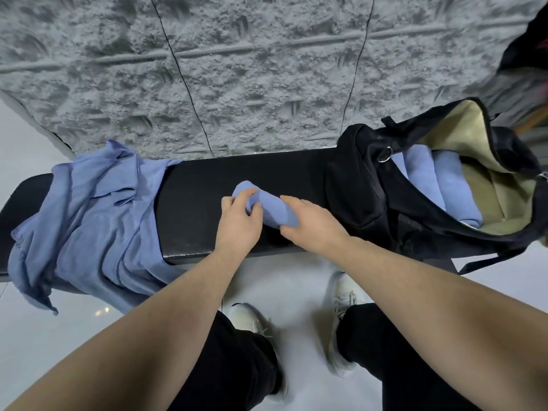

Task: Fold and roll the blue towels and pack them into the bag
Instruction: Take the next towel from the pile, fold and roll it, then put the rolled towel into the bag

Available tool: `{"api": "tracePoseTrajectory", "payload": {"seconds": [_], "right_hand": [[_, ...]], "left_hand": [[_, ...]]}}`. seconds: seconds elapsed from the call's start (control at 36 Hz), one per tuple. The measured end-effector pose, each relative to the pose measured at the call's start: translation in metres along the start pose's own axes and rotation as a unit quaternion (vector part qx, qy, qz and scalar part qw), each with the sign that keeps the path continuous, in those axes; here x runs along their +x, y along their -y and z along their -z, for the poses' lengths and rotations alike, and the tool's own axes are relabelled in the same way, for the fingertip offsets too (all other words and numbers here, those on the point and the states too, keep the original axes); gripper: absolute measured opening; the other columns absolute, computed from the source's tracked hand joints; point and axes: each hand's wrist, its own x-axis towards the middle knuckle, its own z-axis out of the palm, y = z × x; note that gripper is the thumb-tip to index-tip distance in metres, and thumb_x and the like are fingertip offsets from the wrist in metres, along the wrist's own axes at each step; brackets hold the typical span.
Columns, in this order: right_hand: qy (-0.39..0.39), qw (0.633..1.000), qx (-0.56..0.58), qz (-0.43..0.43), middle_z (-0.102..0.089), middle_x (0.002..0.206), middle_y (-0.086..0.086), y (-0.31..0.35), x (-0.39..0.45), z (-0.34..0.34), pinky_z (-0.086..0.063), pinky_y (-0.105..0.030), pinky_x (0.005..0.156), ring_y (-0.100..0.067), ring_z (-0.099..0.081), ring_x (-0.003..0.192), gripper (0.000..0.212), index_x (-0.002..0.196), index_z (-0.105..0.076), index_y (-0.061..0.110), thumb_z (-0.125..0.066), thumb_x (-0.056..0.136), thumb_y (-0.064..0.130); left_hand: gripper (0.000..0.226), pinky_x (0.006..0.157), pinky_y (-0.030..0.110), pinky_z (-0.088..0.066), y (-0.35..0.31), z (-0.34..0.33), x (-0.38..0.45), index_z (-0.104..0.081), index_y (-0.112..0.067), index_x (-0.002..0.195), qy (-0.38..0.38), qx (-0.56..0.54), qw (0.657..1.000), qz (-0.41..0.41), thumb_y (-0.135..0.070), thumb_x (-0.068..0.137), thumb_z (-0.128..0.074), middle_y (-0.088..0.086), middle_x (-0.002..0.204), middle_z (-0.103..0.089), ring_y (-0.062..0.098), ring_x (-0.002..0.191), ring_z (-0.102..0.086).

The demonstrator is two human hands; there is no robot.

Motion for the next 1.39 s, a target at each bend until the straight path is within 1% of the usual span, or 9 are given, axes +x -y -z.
{"api": "tracePoseTrajectory", "payload": {"seconds": [0.19,0.42,0.53,0.64,0.81,1.03,1.17,1.28,1.39], "right_hand": [[-0.052,0.998,0.02,0.023,-0.053,0.13,-0.004,0.018,-0.012,0.004,-0.044,-0.031,0.086,-0.023,-0.055,0.114,0.064,0.149,-0.032,0.026,-0.059,0.091,0.032],[-0.105,0.993,0.032,0.04,-0.052,0.123,-0.003,0.024,-0.032,0.025,-0.039,-0.027,0.079,-0.021,-0.055,0.109,0.062,0.144,-0.037,0.022,-0.063,0.089,0.033],[-0.093,0.995,0.037,0.03,-0.05,0.125,0.0,0.023,-0.047,0.044,-0.042,-0.029,0.078,-0.022,-0.057,0.105,0.061,0.142,-0.038,0.025,-0.064,0.088,0.036],[-0.046,0.997,0.059,0.023,-0.047,0.123,0.003,0.021,-0.065,0.063,-0.05,-0.038,0.086,-0.021,-0.059,0.1,0.059,0.137,-0.04,0.026,-0.065,0.085,0.039],[-0.02,0.979,0.202,0.034,-0.058,0.101,0.008,0.013,-0.088,0.098,-0.044,-0.018,0.077,0.002,-0.054,0.084,0.042,0.118,-0.055,0.029,-0.072,0.083,0.047],[-0.131,0.895,0.412,-0.109,-0.056,0.094,-0.004,-0.003,-0.093,0.139,-0.055,-0.041,0.077,-0.018,-0.059,0.082,0.028,0.109,-0.049,0.024,-0.066,0.09,0.037],[-0.085,0.849,0.49,-0.178,-0.059,0.112,0.001,-0.013,-0.103,0.156,-0.052,-0.028,0.064,-0.016,-0.064,0.09,0.042,0.132,-0.044,0.028,-0.054,0.096,0.046],[-0.083,0.801,0.554,-0.214,-0.066,0.098,-0.01,-0.018,-0.11,0.169,-0.055,-0.044,0.08,-0.029,-0.068,0.091,0.022,0.101,-0.057,0.018,-0.05,0.1,0.04],[-0.111,0.782,0.566,-0.237,-0.062,0.082,-0.009,-0.029,-0.114,0.183,-0.052,-0.032,0.064,-0.022,-0.063,0.071,0.025,0.088,-0.056,0.014,-0.046,0.103,0.03]], "left_hand": [[0.053,0.101,0.042,-0.048,-0.021,-0.003,-0.003,-0.035,-0.038,0.138,0.033,-0.223,0.965,0.132,-0.045,0.092,-0.058,0.0,0.132,-0.028,0.017,0.111,-0.051],[0.086,0.094,0.044,-0.052,-0.06,-0.007,-0.014,-0.01,-0.044,0.15,0.071,-0.393,0.901,0.168,-0.033,0.089,-0.07,-0.006,0.133,-0.042,0.022,0.118,-0.056],[0.084,0.083,0.042,-0.056,-0.079,-0.008,-0.025,-0.012,-0.044,0.15,0.068,-0.429,0.879,0.195,-0.033,0.089,-0.069,-0.009,0.112,-0.051,0.02,0.105,-0.061],[0.081,0.077,0.041,-0.058,-0.094,-0.009,-0.04,-0.015,-0.048,0.148,0.071,-0.43,0.875,0.21,-0.026,0.09,-0.067,-0.001,0.126,-0.052,0.024,0.105,-0.063],[0.066,0.089,0.044,-0.056,-0.121,-0.011,-0.054,-0.03,-0.044,0.143,0.07,-0.459,0.864,0.196,-0.012,0.091,-0.056,0.003,0.125,-0.053,0.027,0.106,-0.062],[0.049,0.081,0.054,-0.057,-0.167,-0.02,-0.072,-0.046,-0.015,0.137,0.165,-0.502,0.833,0.165,-0.014,0.09,-0.062,0.022,0.121,-0.063,0.036,0.098,-0.068],[0.03,0.09,0.055,-0.051,-0.194,-0.036,-0.08,-0.062,-0.004,0.118,0.183,-0.491,0.834,0.174,-0.019,0.092,-0.06,0.023,0.107,-0.069,0.038,0.094,-0.067],[0.027,0.07,0.034,-0.058,-0.212,-0.062,-0.08,-0.068,-0.006,0.11,0.158,-0.467,0.853,0.172,-0.022,0.093,-0.056,0.015,0.087,-0.07,0.026,0.075,-0.07],[0.041,0.059,0.032,-0.052,-0.231,-0.087,-0.079,-0.055,-0.014,0.125,0.129,-0.404,0.893,0.152,-0.027,0.087,-0.052,0.013,0.093,-0.066,0.027,0.074,-0.068]]}}
